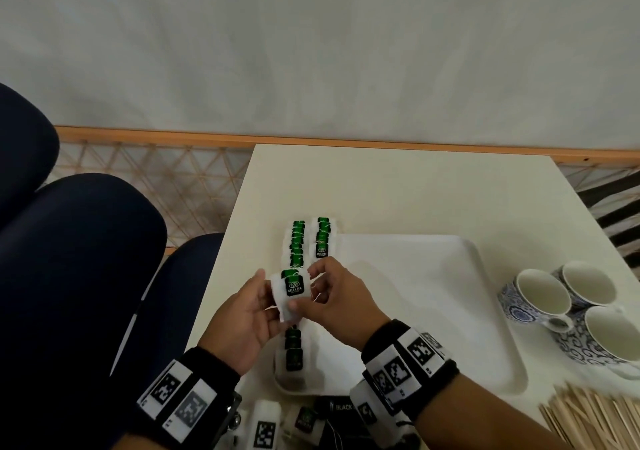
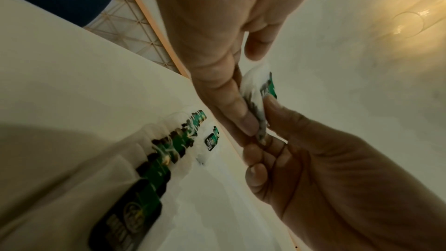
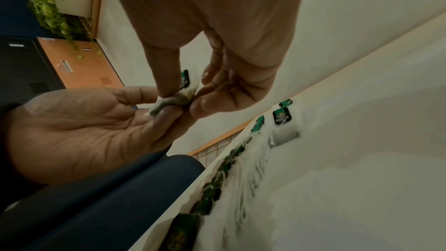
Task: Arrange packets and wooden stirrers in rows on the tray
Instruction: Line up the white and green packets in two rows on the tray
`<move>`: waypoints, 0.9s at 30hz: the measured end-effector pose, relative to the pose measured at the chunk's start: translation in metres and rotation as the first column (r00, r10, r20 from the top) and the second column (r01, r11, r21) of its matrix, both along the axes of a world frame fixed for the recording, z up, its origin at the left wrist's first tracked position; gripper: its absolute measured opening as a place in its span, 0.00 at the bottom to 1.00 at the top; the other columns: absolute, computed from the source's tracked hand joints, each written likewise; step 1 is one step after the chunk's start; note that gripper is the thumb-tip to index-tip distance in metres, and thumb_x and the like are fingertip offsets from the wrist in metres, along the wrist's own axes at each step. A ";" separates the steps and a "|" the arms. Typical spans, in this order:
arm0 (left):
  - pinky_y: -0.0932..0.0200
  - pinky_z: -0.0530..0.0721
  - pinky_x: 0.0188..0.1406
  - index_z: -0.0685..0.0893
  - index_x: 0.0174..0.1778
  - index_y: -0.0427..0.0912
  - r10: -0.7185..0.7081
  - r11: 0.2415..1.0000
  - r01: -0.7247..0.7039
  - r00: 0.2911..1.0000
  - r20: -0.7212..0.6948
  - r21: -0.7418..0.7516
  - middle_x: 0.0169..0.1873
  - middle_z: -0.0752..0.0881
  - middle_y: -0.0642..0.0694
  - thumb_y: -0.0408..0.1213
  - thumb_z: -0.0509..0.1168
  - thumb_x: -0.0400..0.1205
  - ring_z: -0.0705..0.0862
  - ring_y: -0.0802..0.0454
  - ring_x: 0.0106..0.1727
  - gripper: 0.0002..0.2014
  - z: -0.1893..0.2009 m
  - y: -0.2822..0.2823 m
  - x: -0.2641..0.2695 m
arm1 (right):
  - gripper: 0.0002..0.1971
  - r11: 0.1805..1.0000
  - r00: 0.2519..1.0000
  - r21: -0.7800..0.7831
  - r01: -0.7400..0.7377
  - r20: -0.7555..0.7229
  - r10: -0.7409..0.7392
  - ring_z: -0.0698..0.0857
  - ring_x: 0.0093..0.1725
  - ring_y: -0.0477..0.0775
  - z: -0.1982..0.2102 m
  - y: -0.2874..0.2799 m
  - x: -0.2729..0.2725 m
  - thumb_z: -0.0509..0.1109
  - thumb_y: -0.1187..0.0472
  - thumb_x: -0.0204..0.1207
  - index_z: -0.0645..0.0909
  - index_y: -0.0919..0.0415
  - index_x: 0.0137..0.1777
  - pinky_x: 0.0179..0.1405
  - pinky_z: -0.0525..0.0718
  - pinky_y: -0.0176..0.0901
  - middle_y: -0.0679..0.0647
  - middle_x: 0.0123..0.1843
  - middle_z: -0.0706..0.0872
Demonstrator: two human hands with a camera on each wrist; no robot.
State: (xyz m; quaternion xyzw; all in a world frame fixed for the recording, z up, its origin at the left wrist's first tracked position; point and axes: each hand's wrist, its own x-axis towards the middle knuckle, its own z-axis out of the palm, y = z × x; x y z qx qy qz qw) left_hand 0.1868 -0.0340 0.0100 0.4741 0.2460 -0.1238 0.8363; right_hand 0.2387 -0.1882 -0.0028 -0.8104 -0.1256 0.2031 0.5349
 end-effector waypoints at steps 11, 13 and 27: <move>0.54 0.90 0.37 0.85 0.54 0.30 0.008 0.987 -0.008 1.000 0.003 0.162 0.46 0.90 0.32 0.34 0.59 0.86 0.89 0.44 0.40 0.12 0.001 -0.003 -0.001 | 0.24 0.994 0.993 0.099 -0.038 0.118 0.026 0.72 0.21 0.42 -0.001 0.004 -0.004 0.78 0.67 0.69 0.68 0.41 0.48 0.26 0.71 0.29 0.44 0.42 0.74; 0.54 0.90 0.36 0.85 0.51 0.30 0.014 0.986 -0.015 1.000 0.008 0.165 0.45 0.90 0.32 0.33 0.59 0.86 0.89 0.45 0.39 0.11 0.001 -0.003 0.000 | 0.26 0.994 0.989 0.093 -0.051 0.141 0.038 0.74 0.23 0.42 -0.002 0.004 -0.003 0.77 0.67 0.70 0.72 0.39 0.57 0.30 0.74 0.30 0.43 0.51 0.74; 0.50 0.89 0.40 0.86 0.51 0.34 0.116 0.961 -0.104 0.993 -0.032 0.255 0.42 0.91 0.36 0.37 0.58 0.86 0.89 0.43 0.37 0.12 -0.007 0.005 0.003 | 0.04 0.989 0.971 0.017 -0.145 0.196 0.139 0.80 0.39 0.38 -0.009 -0.005 0.002 0.79 0.61 0.71 0.88 0.53 0.43 0.40 0.76 0.24 0.45 0.51 0.82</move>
